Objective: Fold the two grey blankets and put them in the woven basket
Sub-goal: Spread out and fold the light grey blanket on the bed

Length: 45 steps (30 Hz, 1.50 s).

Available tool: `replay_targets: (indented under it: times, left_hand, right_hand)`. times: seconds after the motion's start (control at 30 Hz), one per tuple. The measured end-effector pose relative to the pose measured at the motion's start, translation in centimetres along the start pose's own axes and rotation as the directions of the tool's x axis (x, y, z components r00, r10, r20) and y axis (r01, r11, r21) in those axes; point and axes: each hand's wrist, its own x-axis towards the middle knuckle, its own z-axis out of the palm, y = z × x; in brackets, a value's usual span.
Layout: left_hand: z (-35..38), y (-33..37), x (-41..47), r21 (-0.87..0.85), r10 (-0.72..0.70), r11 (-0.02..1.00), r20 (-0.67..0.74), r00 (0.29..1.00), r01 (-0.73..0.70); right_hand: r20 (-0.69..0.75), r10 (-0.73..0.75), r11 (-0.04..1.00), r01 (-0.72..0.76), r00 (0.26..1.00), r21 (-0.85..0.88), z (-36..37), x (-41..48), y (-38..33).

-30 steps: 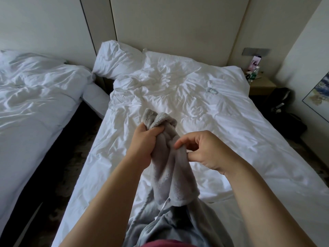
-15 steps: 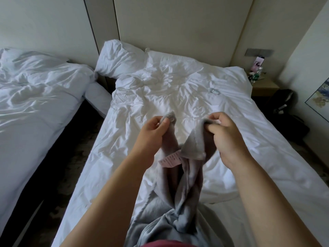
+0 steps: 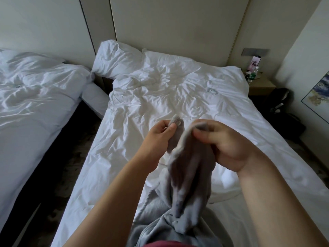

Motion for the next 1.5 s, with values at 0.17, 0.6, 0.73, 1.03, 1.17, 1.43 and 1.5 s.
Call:
replay_targets:
  times: [0.17, 0.6, 0.73, 1.03, 1.17, 1.43, 1.5]
  left_hand:
    - [0.2, -0.4, -0.2, 0.033, -0.034, 0.999, 0.030, 0.999, 0.033]
    - [-0.2, -0.4, -0.3, -0.075, -0.031, 0.996, 0.148, 0.988, 0.043]
    - [-0.2, -0.4, -0.4, -0.048, -0.073, 0.995, 0.161, 0.984, 0.082]
    - [-0.4, -0.3, -0.4, 0.081, -0.041, 0.996, 0.179, 0.983, 0.027]
    - [-1.0, -0.4, 0.0, 0.280, 0.023, 0.958, 0.111, 0.994, -0.053]
    - [-2.4, 3.3, 1.8, 0.553, 0.143, 0.796, 0.221, 0.965, -0.245]
    - [-2.8, 4.8, 2.4, 0.495, 0.157, 0.831, 0.230, 0.960, -0.254]
  right_hand:
    - [-0.549, 0.101, 0.976, -0.190, 0.830, -0.107, -1.0, 2.3, 2.7]
    - [-0.493, -0.022, 0.946, -0.141, 0.870, -0.291, -0.6, 2.1, 3.4]
    - [-0.452, -0.044, 0.962, -0.084, 0.891, -0.260, -0.6, 2.1, 3.2]
    - [-0.546, -0.069, 0.955, -0.102, 0.835, -0.277, -0.7, 2.8, 4.0]
    - [-0.529, -0.067, 0.961, -0.088, 0.846, -0.262, -1.1, 2.8, 4.2]
    - [-0.116, 0.209, 0.777, -0.237, 0.971, -0.583, -2.4, 4.1, 2.7]
    - [-0.079, 0.261, 0.768, -0.256, 0.962, -0.587, -2.2, 4.9, 2.4]
